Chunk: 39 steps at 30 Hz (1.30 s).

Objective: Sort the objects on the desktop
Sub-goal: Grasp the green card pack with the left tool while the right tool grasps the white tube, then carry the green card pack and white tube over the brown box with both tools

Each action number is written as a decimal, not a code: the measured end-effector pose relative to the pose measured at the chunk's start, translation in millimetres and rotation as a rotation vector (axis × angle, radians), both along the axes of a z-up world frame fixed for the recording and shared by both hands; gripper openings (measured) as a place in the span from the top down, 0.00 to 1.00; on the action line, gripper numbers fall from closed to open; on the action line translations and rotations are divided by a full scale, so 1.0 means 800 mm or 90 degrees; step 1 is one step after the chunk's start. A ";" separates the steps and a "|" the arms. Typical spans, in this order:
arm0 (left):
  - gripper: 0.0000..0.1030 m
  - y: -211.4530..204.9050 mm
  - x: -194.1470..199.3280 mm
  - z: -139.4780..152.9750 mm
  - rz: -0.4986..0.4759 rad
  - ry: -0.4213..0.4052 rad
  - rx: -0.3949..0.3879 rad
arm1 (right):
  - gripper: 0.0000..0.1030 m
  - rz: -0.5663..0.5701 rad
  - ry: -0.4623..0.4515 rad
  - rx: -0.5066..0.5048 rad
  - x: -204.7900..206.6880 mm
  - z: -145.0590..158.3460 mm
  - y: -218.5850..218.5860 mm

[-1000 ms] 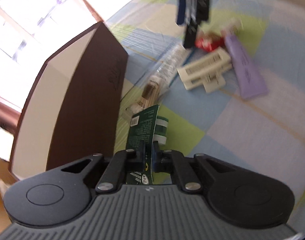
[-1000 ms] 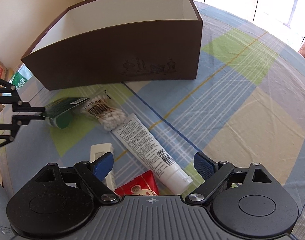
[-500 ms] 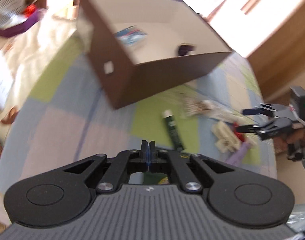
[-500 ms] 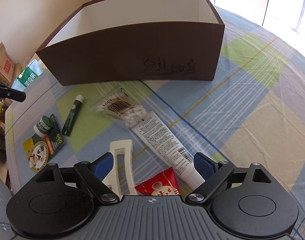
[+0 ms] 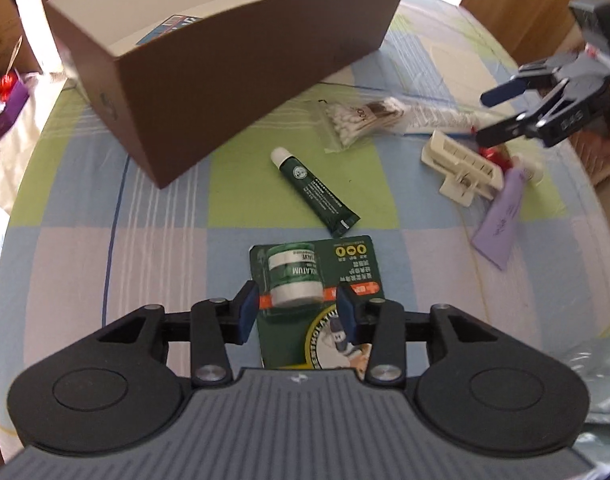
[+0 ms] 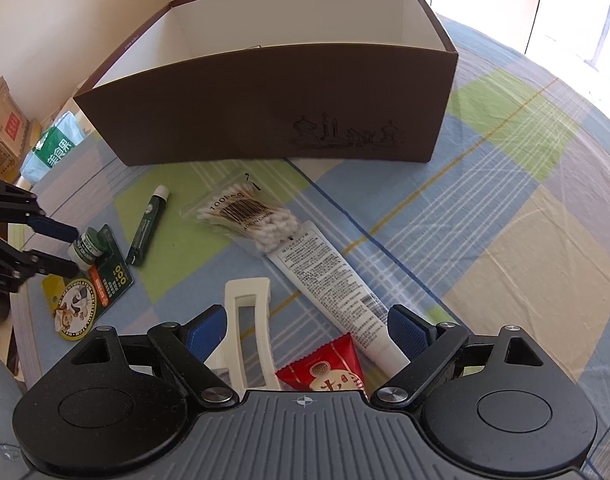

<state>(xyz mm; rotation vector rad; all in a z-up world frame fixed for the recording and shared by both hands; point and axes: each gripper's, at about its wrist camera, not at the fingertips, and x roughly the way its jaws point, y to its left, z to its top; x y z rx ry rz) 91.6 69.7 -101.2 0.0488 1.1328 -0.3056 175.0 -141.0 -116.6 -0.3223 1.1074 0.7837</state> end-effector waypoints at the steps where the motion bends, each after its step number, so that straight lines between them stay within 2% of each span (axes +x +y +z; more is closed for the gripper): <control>1: 0.65 -0.003 0.002 -0.004 0.002 -0.001 0.009 | 0.10 -0.002 0.001 -0.001 0.000 0.000 -0.002; 4: 0.72 -0.006 0.007 -0.014 -0.002 0.000 0.019 | 0.10 -0.002 0.001 -0.008 0.002 -0.002 -0.005; 9: 0.72 0.000 0.000 -0.005 -0.035 -0.005 0.019 | 0.10 0.008 -0.012 -0.014 0.016 -0.008 0.000; 12: 0.72 0.012 -0.003 0.007 -0.032 -0.011 0.020 | 0.10 0.018 -0.013 -0.021 0.033 -0.017 0.006; 16: 0.72 0.028 -0.004 0.015 -0.019 -0.010 0.031 | 0.11 0.069 -0.015 -0.071 0.050 -0.041 0.018; 17: 0.72 0.030 -0.005 0.015 -0.018 -0.008 0.034 | 0.14 0.090 -0.016 -0.085 0.051 -0.046 0.022; 18: 0.72 0.032 -0.005 0.015 -0.017 -0.007 0.037 | 0.27 0.102 -0.017 -0.086 0.052 -0.047 0.024; 23: 0.72 0.038 -0.009 0.014 -0.003 0.001 0.035 | 0.27 0.162 -0.020 -0.089 0.056 -0.050 0.033; 24: 0.72 0.039 -0.009 0.014 0.000 0.003 0.033 | 0.33 0.174 -0.020 -0.090 0.057 -0.051 0.035; 25: 0.72 0.039 -0.010 0.014 0.003 0.003 0.033 | 0.55 0.186 -0.021 -0.091 0.058 -0.052 0.036; 26: 0.72 0.039 -0.010 0.014 0.003 0.002 0.033 | 0.62 0.208 -0.026 -0.083 0.056 -0.048 0.038; 29: 0.72 0.037 -0.013 0.019 0.000 -0.004 0.033 | 0.63 0.247 -0.054 -0.122 0.046 -0.043 0.047; 32: 0.72 0.037 -0.016 0.026 -0.002 -0.012 0.035 | 0.63 0.259 -0.075 -0.135 0.038 -0.035 0.047; 39: 0.72 0.039 -0.024 0.055 -0.007 -0.043 0.043 | 0.63 0.172 -0.125 -0.081 0.028 0.024 0.024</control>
